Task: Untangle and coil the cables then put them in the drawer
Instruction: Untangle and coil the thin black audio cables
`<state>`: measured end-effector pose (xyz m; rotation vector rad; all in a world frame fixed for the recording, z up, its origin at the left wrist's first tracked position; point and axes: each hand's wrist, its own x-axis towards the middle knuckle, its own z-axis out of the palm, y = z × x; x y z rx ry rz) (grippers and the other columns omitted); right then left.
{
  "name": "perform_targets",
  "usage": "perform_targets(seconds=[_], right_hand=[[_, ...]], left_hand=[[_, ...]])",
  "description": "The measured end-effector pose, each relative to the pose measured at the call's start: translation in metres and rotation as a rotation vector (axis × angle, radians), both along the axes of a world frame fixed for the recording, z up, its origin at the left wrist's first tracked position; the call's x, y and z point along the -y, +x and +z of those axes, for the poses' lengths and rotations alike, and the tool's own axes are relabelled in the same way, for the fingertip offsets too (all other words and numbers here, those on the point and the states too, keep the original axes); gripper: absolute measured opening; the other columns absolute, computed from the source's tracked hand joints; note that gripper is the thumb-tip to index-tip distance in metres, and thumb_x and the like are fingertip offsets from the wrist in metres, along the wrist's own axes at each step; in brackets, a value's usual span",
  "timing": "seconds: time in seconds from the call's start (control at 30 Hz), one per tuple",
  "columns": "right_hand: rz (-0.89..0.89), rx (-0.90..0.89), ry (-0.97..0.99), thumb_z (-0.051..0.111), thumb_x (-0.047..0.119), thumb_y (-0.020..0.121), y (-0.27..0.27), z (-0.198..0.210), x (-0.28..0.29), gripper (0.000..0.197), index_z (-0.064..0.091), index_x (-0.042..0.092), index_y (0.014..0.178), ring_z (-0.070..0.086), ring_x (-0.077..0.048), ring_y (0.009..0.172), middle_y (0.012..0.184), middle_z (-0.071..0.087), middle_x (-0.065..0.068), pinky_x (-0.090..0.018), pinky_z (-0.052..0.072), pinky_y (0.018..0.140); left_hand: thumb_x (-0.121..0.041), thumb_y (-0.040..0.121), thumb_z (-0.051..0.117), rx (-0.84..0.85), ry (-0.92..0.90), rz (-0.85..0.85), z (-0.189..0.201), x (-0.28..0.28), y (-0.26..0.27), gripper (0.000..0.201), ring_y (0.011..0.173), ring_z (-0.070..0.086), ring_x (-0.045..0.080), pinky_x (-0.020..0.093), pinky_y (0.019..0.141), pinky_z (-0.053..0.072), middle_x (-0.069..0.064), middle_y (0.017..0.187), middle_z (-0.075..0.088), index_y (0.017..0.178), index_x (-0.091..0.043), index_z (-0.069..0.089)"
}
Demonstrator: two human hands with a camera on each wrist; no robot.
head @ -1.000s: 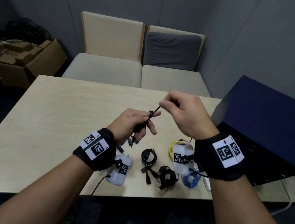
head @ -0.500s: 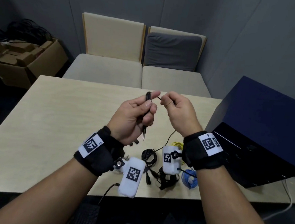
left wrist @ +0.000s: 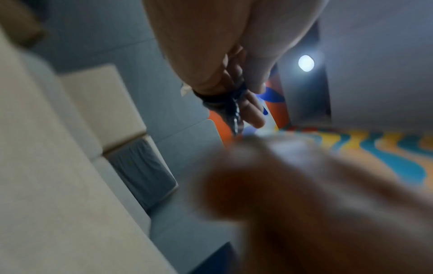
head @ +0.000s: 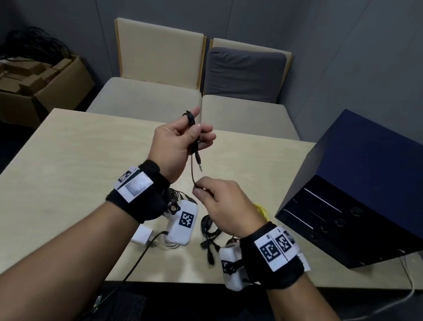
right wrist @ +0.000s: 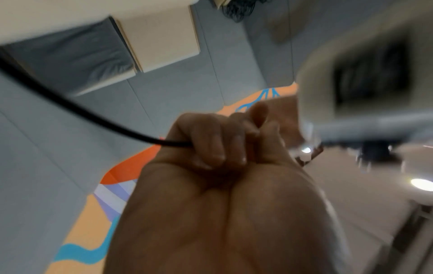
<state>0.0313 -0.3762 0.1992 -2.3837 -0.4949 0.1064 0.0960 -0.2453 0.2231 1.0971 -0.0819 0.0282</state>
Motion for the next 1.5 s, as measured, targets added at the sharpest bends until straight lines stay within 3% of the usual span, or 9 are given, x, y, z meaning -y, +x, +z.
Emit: perform_targets(seconds=[0.13, 0.27, 0.37, 0.5, 0.93, 1.1, 1.23, 1.33, 1.5], right_hand=[[-0.005, 0.075, -0.005, 0.056, 0.025, 0.094, 0.001, 0.027, 0.014, 0.014, 0.065, 0.016, 0.089, 0.051, -0.012, 0.069, 0.072, 0.06, 0.006, -0.032, 0.044, 0.067], [-0.046, 0.161, 0.053, 0.059, 0.022, 0.093, 0.01, 0.052, 0.024, 0.012, 0.065, 0.016, 0.085, 0.051, 0.0, 0.061, 0.064, 0.056, 0.015, -0.02, 0.038, 0.059], [-0.063, 0.229, 0.061, 0.058, 0.021, 0.092, 0.021, 0.062, 0.029, 0.011, 0.065, 0.016, 0.085, 0.06, -0.008, 0.072, 0.075, 0.066, 0.006, -0.028, 0.045, 0.066], [-0.117, 0.223, 0.104, 0.058, 0.018, 0.093, 0.034, 0.068, 0.034, 0.013, 0.062, 0.021, 0.081, 0.053, 0.001, 0.066, 0.069, 0.06, 0.01, -0.014, 0.038, 0.062], [-0.191, -0.165, 0.703, 0.045, 0.007, 0.099, 0.037, 0.012, 0.013, 0.028, 0.062, 0.024, 0.086, 0.03, -0.002, 0.042, 0.052, 0.039, 0.01, -0.016, 0.025, 0.04], [-0.202, -0.108, 0.522, 0.046, 0.013, 0.096, 0.026, -0.009, 0.001, 0.035, 0.062, 0.042, 0.085, 0.036, -0.004, 0.048, 0.055, 0.046, 0.013, -0.023, 0.031, 0.05], [-0.261, -0.047, 0.392, 0.042, 0.008, 0.097, 0.017, -0.014, -0.003, 0.032, 0.053, 0.029, 0.118, 0.042, -0.006, 0.048, 0.066, 0.058, 0.0, -0.024, 0.038, 0.052], [-0.257, -0.097, 0.311, 0.046, 0.012, 0.096, 0.01, -0.017, -0.005, 0.017, 0.049, 0.025, 0.106, 0.048, -0.005, 0.049, 0.071, 0.067, -0.003, -0.025, 0.038, 0.055], [-0.106, -0.057, -0.038, 0.052, 0.026, 0.095, 0.001, -0.013, -0.008, 0.017, 0.062, 0.017, 0.105, 0.062, -0.025, 0.086, 0.092, 0.071, -0.008, -0.036, 0.049, 0.075]], left_hand=[[0.009, 0.094, 0.046, 0.085, 0.272, -0.063, -0.012, -0.005, -0.003, 0.034, 0.07, 0.068, 0.011, 0.028, 0.081, 0.057, 0.018, 0.102, 0.064, 0.117, -0.014, 0.056], [0.005, 0.096, 0.043, 0.063, 0.395, -0.219, -0.02, -0.006, -0.011, 0.027, 0.062, 0.066, 0.007, 0.022, 0.07, 0.056, 0.003, 0.089, 0.069, 0.118, -0.006, 0.056], [-0.011, 0.102, 0.039, 0.079, 0.469, -0.343, -0.023, -0.005, -0.021, 0.025, 0.051, 0.06, 0.013, 0.027, 0.058, 0.051, -0.001, 0.072, 0.069, 0.098, -0.004, 0.063], [-0.033, 0.095, 0.035, 0.082, 0.302, -0.365, -0.023, 0.0, -0.028, 0.039, 0.041, 0.041, 0.011, 0.021, 0.047, 0.037, 0.006, 0.069, 0.065, 0.106, -0.008, 0.064], [-0.016, 0.095, 0.036, 0.008, -0.255, -0.406, -0.006, 0.009, -0.031, 0.022, 0.036, 0.029, -0.001, 0.013, 0.038, 0.026, -0.005, 0.058, 0.042, 0.097, 0.0, 0.052], [-0.011, 0.096, 0.036, -0.022, -0.255, -0.274, -0.008, 0.01, -0.025, 0.024, 0.047, 0.043, 0.007, 0.019, 0.049, 0.041, -0.003, 0.064, 0.05, 0.105, 0.0, 0.055], [-0.002, 0.096, 0.038, -0.021, -0.271, -0.213, -0.009, 0.008, -0.021, 0.023, 0.06, 0.055, 0.012, 0.023, 0.062, 0.05, 0.0, 0.07, 0.056, 0.111, -0.001, 0.055], [0.002, 0.097, 0.036, -0.03, -0.295, -0.14, -0.006, 0.006, -0.015, 0.023, 0.066, 0.061, 0.015, 0.026, 0.068, 0.053, 0.002, 0.073, 0.06, 0.111, 0.0, 0.054], [0.004, 0.095, 0.045, 0.011, -0.067, -0.018, -0.014, 0.004, -0.002, 0.018, 0.076, 0.069, 0.021, 0.032, 0.076, 0.057, 0.003, 0.076, 0.068, 0.107, -0.003, 0.057]])
